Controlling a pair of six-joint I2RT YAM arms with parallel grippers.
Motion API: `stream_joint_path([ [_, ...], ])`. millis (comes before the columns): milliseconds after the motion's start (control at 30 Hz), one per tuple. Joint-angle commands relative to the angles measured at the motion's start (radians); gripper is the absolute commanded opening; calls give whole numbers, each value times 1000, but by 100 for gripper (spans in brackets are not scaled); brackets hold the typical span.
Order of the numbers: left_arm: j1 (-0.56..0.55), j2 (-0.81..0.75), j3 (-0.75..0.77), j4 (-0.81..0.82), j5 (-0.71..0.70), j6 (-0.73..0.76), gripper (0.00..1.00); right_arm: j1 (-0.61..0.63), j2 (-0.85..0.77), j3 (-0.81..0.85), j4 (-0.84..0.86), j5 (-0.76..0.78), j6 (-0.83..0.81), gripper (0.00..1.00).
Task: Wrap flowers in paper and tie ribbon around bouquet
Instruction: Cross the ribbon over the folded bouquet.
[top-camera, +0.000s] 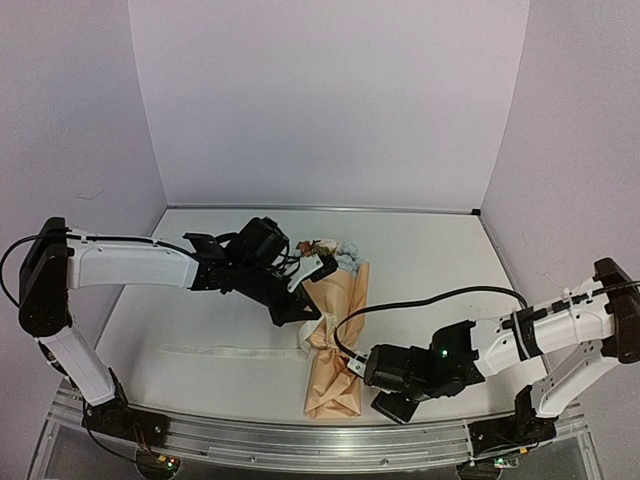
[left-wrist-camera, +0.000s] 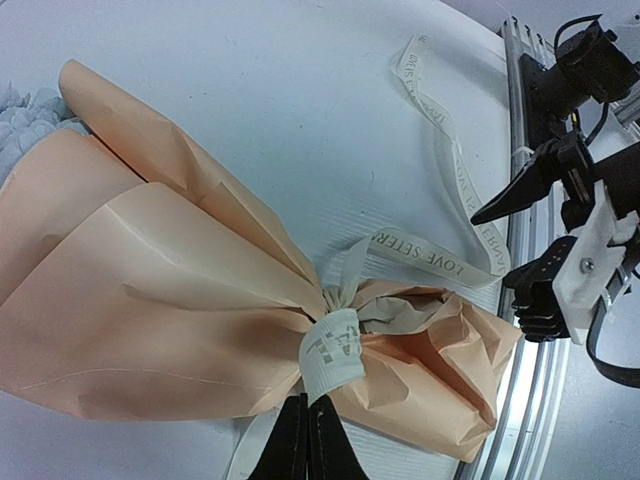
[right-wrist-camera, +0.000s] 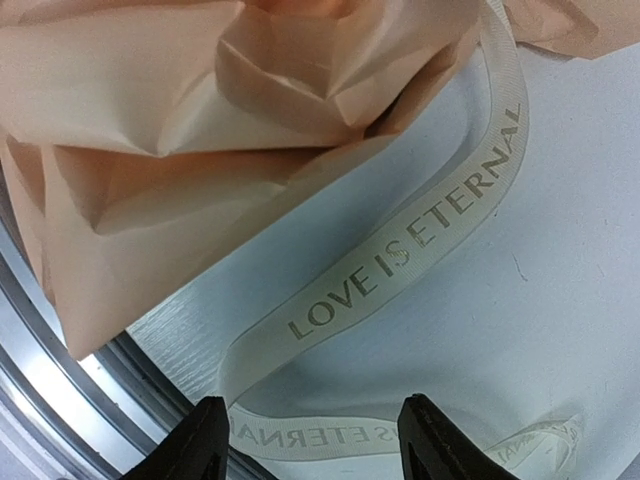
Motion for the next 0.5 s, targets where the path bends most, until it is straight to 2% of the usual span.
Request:
stream_joint_path([
  [0, -1, -10, -14, 13, -3, -1, 2, 32, 5, 9, 8, 19, 19, 58],
  [267, -1, -12, -35, 14, -8, -7, 1, 47, 53, -22, 60, 43, 47, 50],
  [467, 0, -13, -37, 13, -16, -8, 2, 47, 60, -79, 111, 63, 78, 35],
])
